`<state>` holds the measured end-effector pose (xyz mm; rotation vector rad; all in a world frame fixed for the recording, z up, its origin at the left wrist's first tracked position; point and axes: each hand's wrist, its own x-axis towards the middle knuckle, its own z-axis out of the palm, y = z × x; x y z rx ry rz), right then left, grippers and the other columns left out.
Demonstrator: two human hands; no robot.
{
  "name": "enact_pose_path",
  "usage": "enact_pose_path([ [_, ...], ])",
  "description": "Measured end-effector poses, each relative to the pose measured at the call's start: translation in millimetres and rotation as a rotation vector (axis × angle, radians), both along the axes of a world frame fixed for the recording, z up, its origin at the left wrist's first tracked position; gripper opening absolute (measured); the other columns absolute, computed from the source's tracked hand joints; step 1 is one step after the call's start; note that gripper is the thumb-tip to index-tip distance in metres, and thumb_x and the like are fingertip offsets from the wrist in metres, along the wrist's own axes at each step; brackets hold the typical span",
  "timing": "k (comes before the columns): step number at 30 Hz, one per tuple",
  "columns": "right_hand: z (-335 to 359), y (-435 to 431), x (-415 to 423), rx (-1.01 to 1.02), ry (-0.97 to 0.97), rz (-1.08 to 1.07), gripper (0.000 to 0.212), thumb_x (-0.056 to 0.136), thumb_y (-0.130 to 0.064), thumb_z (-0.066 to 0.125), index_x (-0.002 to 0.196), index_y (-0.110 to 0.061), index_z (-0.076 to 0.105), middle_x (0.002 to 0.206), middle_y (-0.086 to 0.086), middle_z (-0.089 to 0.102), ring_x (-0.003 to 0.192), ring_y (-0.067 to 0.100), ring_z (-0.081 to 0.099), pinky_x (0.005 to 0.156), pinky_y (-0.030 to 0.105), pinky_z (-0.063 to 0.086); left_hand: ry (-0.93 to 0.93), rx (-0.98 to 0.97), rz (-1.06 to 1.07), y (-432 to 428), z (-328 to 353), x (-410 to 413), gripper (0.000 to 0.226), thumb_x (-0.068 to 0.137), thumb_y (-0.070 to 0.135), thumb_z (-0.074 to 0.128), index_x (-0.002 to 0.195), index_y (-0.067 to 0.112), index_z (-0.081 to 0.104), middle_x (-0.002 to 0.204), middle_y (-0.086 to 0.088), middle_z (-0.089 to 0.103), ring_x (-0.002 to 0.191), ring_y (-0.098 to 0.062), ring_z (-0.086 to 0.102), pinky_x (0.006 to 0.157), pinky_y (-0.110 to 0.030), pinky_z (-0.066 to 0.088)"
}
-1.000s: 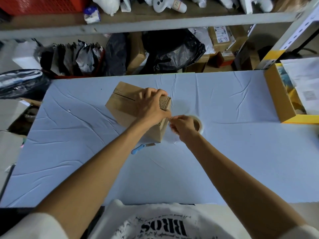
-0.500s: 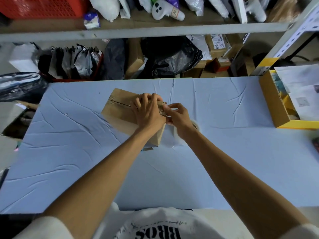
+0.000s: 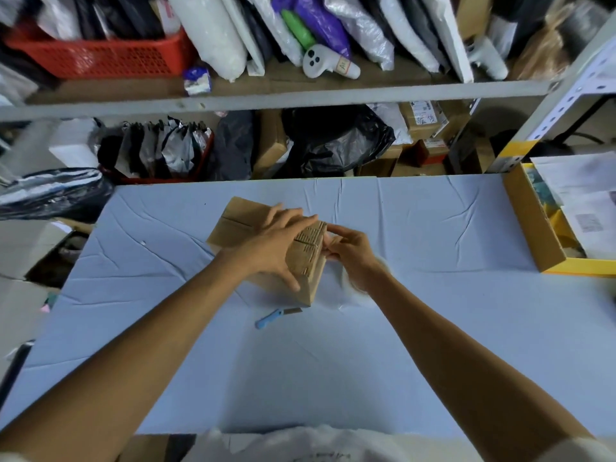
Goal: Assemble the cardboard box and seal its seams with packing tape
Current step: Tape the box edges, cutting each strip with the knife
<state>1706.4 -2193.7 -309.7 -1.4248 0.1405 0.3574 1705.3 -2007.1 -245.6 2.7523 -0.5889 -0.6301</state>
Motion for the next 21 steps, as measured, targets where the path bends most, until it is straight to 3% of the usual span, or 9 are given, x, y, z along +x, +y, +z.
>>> enact_pose_path([
  [2,5,-10,4,-0.128,-0.029,0.036,0.028,0.089,-0.011,0.066,0.115,0.0,0.066,0.068,0.008,0.062,0.057,0.01,0.061,0.062,0.021,0.055,-0.122,-0.046,-0.009,4,-3,1,0.124,0.043,0.052,0.089,0.147,0.033,0.024,0.143,0.001,0.024,0.14,-0.025,0.009,0.117,-0.043,0.012],
  [4,6,-28,4,-0.256,-0.042,0.031,0.026,0.087,-0.016,0.07,0.108,-0.002,0.069,0.07,0.006,0.064,0.06,0.015,0.061,0.062,0.023,0.053,-0.17,-0.068,0.029,5,-5,3,0.119,0.039,0.061,0.087,0.14,0.032,0.031,0.13,0.001,0.029,0.127,-0.024,0.028,0.111,-0.042,0.02],
  [6,0,-50,2,-0.394,-0.036,-0.012,0.018,0.082,-0.007,0.072,0.1,-0.004,0.07,0.072,0.008,0.065,0.065,0.021,0.06,0.067,0.032,0.051,-0.173,-0.097,0.118,6,-7,1,0.117,0.038,0.063,0.086,0.137,0.033,0.032,0.125,0.0,0.028,0.119,-0.025,0.036,0.107,-0.043,0.027],
  [8,-9,-70,-6,-0.584,-0.051,0.021,0.028,0.072,0.007,0.067,0.092,-0.012,0.069,0.076,0.007,0.066,0.073,0.023,0.061,0.071,0.031,0.048,-0.184,-0.118,0.162,4,-11,-2,0.115,0.039,0.061,0.087,0.136,0.032,0.032,0.126,-0.002,0.027,0.117,-0.028,0.035,0.105,-0.043,0.031],
  [11,-22,-88,-25,-0.982,-0.121,0.409,0.05,0.062,0.0,0.067,0.107,-0.022,0.067,0.094,-0.004,0.065,0.091,0.019,0.063,0.073,0.023,0.046,-0.163,-0.154,0.17,2,-15,-5,0.114,0.042,0.052,0.09,0.137,0.03,0.031,0.128,-0.002,0.026,0.119,-0.027,0.03,0.105,-0.04,0.029],
  [14,-41,-89,-42,-1.363,-0.279,0.801,0.069,0.064,-0.019,0.075,0.13,-0.022,0.055,0.127,-0.001,0.056,0.116,0.021,0.05,0.089,0.02,0.033,-0.131,-0.159,0.153,4,-15,-4,0.115,0.04,0.047,0.091,0.137,0.031,0.031,0.129,0.002,0.026,0.119,-0.022,0.027,0.104,-0.038,0.029],
  [17,-52,-81,-42,-1.464,-0.358,0.74,0.053,0.08,-0.026,0.072,0.129,-0.019,0.056,0.132,0.001,0.058,0.123,0.023,0.046,0.1,0.024,0.025,-0.11,-0.177,0.101,8,-14,-3,0.117,0.039,0.045,0.092,0.137,0.032,0.03,0.128,0.005,0.025,0.12,-0.019,0.026,0.102,-0.035,0.03],
  [21,-57,-76,-39,-1.473,-0.344,0.705,0.048,0.085,-0.016,0.062,0.133,-0.02,0.055,0.135,0.004,0.057,0.128,0.028,0.044,0.103,0.029,0.034,-0.102,-0.19,0.097,11,-13,-3,0.118,0.04,0.042,0.092,0.14,0.031,0.031,0.13,0.004,0.026,0.122,-0.019,0.028,0.107,-0.038,0.031],
])
